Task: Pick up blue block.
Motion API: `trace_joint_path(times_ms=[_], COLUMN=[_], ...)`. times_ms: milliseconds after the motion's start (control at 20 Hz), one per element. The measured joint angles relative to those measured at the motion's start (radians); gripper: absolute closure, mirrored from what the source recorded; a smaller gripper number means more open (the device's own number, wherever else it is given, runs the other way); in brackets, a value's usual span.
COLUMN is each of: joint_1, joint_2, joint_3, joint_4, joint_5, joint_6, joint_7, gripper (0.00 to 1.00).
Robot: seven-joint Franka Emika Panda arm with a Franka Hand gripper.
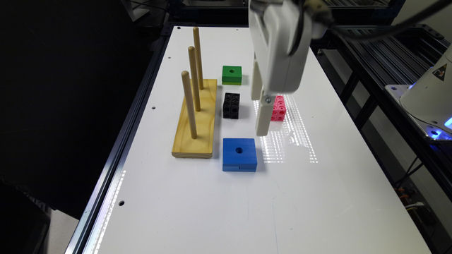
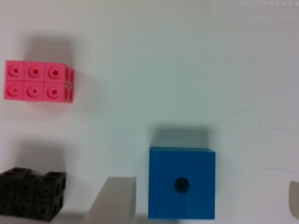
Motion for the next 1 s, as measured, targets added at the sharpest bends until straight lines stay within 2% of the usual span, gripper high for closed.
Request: trace_joint_path(times_ms=[200, 500, 800, 1000], joint_1=[0.0, 0.0, 0.0, 0.0], joint_2=[0.007, 0.084, 0.095, 0.138], joint_3=[0.0, -0.002, -0.003, -0.004], joint_4=[-0.004, -0.01, -0.01, -0.012], joint_5=[0.0, -0.0033, -0.0033, -0.006], joint_6=[0.005, 0.084, 0.093, 0.133], joint_7=[0.0, 0.0, 0.0, 0.0], gripper=[0.0, 0.0, 0.0, 0.0])
